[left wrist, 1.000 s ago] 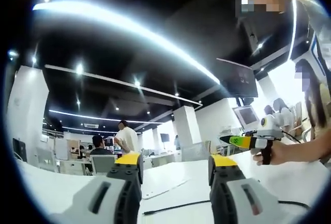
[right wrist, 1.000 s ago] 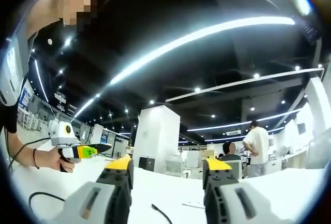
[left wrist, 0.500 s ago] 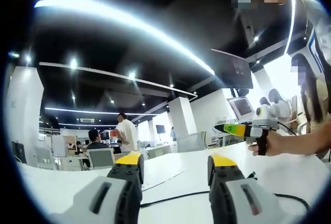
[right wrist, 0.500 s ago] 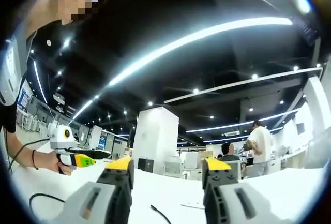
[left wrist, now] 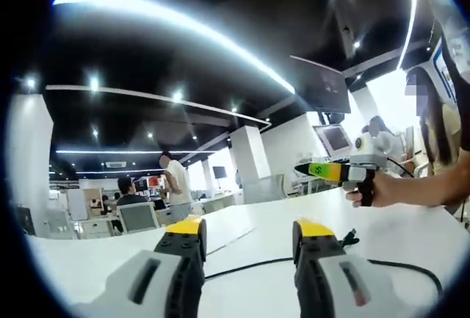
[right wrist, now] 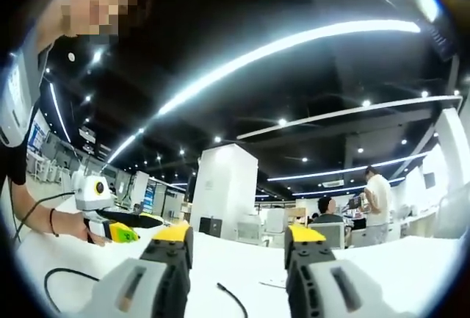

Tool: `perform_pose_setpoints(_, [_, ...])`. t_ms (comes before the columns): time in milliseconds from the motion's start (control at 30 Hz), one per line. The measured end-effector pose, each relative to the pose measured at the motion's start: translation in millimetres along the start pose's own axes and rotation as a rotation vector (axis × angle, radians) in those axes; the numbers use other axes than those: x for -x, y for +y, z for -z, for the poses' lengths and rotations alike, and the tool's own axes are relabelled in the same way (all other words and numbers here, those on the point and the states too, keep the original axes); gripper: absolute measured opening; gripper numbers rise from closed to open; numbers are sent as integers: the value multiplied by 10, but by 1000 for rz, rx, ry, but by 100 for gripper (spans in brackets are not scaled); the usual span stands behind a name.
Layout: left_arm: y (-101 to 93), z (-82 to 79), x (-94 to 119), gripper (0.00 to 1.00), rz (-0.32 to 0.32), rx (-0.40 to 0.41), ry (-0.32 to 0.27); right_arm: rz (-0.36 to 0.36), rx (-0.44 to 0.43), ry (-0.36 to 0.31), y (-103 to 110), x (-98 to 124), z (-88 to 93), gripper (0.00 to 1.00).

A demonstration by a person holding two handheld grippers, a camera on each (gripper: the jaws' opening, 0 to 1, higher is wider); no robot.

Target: Find the charging cable on the desk, coil it up and secure with Velcro.

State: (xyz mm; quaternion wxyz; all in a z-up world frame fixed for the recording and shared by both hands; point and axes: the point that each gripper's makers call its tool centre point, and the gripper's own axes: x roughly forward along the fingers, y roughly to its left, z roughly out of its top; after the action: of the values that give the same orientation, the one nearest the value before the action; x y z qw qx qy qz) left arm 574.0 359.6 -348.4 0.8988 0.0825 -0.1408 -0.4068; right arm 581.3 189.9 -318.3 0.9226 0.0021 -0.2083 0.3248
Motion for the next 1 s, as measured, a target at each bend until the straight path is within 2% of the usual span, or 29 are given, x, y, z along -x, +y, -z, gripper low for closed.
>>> perform_pose_setpoints(167, [-91, 71, -46, 46, 41, 5, 32, -4, 3, -1, 3, -4, -2, 51])
perform_pose_setpoints(333, [-345, 332, -80, 44, 159, -25, 152, -3, -1, -4, -12, 7, -11, 51])
perform_pose_setpoints(533, [-582, 628, -53, 41, 271, -40, 276, -5, -3, -9, 3, 13, -33, 51])
perform_pose_setpoints(733, [-677, 794, -35, 34, 310, -22, 341, -10, -4, -9, 29, 14, -35, 51])
perform_pose_setpoints(900, [-696, 941, -7, 30, 315, 14, 405, -11, -6, -10, 39, 14, -37, 51])
perform_pose_setpoints(1000, [-702, 985, 6, 29, 316, 30, 421, -13, -6, -10, 46, 13, -36, 51])
